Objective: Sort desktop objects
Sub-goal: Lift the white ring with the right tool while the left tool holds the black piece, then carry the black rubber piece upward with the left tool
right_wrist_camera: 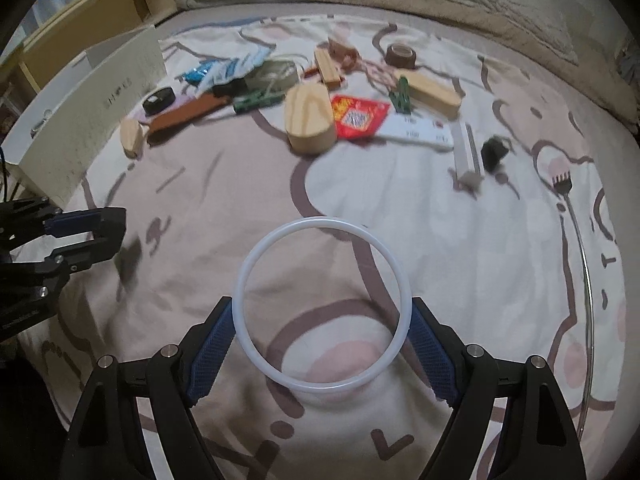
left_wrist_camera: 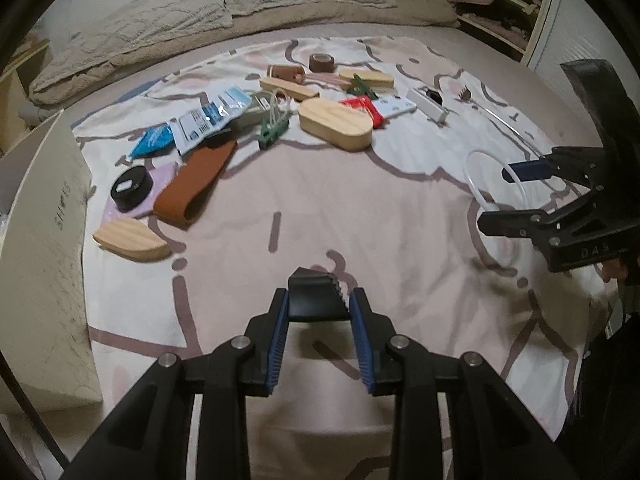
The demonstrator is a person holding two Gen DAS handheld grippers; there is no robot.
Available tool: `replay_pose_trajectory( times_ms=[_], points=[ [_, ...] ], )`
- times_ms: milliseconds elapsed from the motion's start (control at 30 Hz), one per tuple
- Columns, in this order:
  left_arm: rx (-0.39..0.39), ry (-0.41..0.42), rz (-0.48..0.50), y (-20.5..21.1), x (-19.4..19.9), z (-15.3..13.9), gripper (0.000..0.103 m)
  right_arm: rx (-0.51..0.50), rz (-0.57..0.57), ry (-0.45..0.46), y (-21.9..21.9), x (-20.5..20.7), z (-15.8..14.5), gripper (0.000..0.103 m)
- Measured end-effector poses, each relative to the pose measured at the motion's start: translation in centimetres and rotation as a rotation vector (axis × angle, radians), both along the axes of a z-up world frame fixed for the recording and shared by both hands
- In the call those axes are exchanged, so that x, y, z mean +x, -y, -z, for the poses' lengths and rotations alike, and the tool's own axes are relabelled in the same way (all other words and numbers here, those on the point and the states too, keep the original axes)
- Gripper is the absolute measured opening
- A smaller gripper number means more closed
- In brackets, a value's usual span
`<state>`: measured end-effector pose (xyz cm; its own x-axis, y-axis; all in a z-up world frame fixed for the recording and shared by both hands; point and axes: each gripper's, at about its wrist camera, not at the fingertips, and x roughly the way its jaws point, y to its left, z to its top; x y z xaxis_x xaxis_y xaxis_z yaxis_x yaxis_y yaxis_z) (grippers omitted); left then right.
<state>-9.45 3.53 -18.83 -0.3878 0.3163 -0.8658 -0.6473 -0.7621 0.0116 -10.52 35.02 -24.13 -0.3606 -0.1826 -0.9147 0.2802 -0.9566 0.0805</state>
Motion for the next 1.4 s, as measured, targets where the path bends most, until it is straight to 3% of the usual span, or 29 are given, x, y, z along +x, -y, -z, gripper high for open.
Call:
replay_pose_trajectory(
  times_ms=[567, 1400],
  points=[
    [0.078, -0.092, -0.003, -0.2, -0.3, -4.3, 0.03, -0.067, 0.018, -0.113, -0.4, 0.8, -4.8, 0.084],
    [0.204, -0.222, -0.098, 2.0, -0.9, -11.7, 0.03, -0.151, 0.043, -0.296, 2.2, 0.4, -11.9, 0.084]
  ],
)
